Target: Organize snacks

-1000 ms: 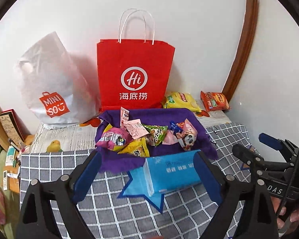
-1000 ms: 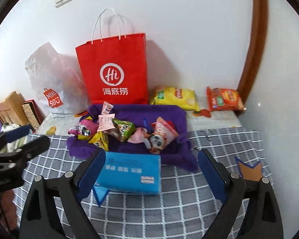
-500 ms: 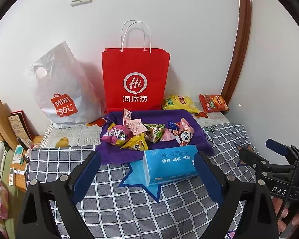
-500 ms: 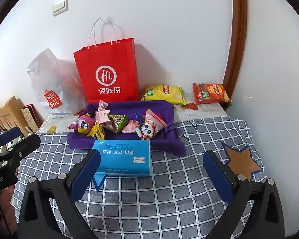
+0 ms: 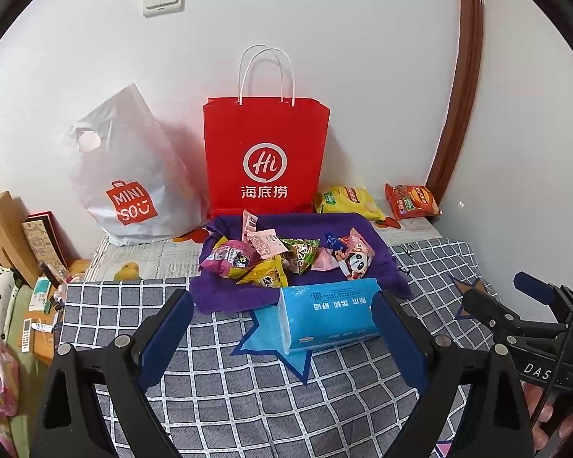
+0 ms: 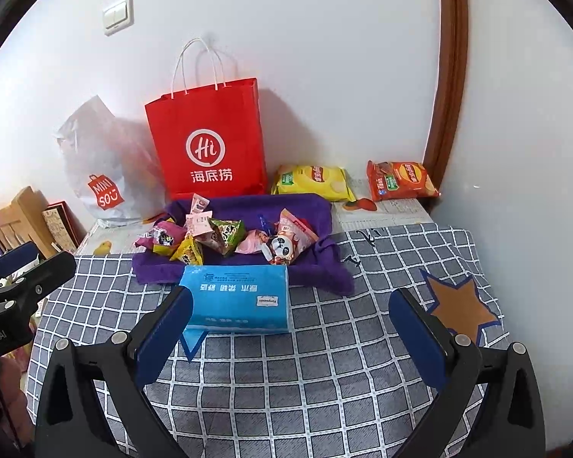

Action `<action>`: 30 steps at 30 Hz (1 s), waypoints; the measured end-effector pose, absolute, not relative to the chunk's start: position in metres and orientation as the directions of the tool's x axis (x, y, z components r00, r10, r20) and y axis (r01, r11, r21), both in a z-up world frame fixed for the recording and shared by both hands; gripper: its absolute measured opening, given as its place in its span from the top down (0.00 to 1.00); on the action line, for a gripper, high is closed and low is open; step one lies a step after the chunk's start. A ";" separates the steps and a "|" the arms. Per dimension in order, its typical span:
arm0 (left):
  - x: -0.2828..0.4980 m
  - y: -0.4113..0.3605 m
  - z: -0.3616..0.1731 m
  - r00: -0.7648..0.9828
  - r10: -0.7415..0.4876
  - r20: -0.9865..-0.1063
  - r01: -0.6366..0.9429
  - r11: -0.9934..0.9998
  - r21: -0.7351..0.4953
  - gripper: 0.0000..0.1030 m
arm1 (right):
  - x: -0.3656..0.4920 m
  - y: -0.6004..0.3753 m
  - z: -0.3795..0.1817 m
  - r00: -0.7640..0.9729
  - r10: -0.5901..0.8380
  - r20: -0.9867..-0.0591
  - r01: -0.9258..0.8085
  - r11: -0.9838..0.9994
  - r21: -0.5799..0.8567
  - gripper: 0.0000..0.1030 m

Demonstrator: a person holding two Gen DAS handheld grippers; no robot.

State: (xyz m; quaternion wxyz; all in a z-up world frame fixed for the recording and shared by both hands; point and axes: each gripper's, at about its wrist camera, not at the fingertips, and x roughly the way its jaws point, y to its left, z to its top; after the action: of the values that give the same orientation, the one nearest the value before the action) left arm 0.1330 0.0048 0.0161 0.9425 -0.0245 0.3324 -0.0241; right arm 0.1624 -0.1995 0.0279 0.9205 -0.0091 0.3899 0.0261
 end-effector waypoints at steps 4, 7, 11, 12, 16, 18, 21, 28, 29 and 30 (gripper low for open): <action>0.131 0.005 0.019 0.781 -0.057 -0.622 0.028 0.998 -0.056 0.08 | 0.160 -0.199 0.029 0.696 0.041 -0.717 -0.058 0.998 0.001 0.02; 0.131 0.005 0.019 0.781 -0.057 -0.622 0.028 0.998 -0.055 0.08 | 0.158 -0.199 0.031 0.698 0.048 -0.715 -0.060 0.998 0.008 0.02; 0.128 0.004 0.021 0.780 -0.057 -0.623 0.028 0.998 -0.057 0.08 | 0.157 -0.198 0.032 0.699 0.048 -0.713 -0.063 0.998 0.006 0.02; 0.128 0.003 0.021 0.780 -0.055 -0.623 0.026 0.998 -0.056 0.08 | 0.157 -0.199 0.031 0.699 0.049 -0.714 -0.063 0.998 0.007 0.02; 0.128 0.003 0.021 0.780 -0.054 -0.624 0.026 0.998 -0.055 0.08 | 0.157 -0.199 0.031 0.697 0.053 -0.715 -0.063 0.998 0.013 0.02; 0.128 0.003 0.021 0.780 -0.055 -0.623 0.026 0.998 -0.055 0.08 | 0.156 -0.200 0.030 0.696 0.053 -0.716 -0.063 0.998 0.013 0.02; 0.128 0.003 0.021 0.780 -0.055 -0.624 0.026 0.998 -0.055 0.08 | 0.156 -0.200 0.030 0.696 0.055 -0.716 -0.065 0.998 0.014 0.02; 0.128 0.003 0.021 0.780 -0.053 -0.623 0.024 0.998 -0.055 0.08 | 0.156 -0.200 0.029 0.695 0.058 -0.716 -0.066 0.998 0.017 0.02; 0.128 0.003 0.021 0.781 -0.053 -0.622 0.024 0.998 -0.055 0.08 | 0.156 -0.200 0.029 0.695 0.060 -0.717 -0.067 0.998 0.018 0.02; 0.128 0.002 0.022 0.780 -0.053 -0.623 0.024 0.998 -0.055 0.08 | 0.156 -0.199 0.029 0.695 0.060 -0.717 -0.068 0.998 0.018 0.02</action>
State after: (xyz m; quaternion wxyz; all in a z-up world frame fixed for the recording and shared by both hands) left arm 0.1276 0.0025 0.0217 0.9432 -0.0222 0.3307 -0.0202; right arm 0.1562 -0.1994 0.0292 0.9205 -0.0052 0.3892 0.0348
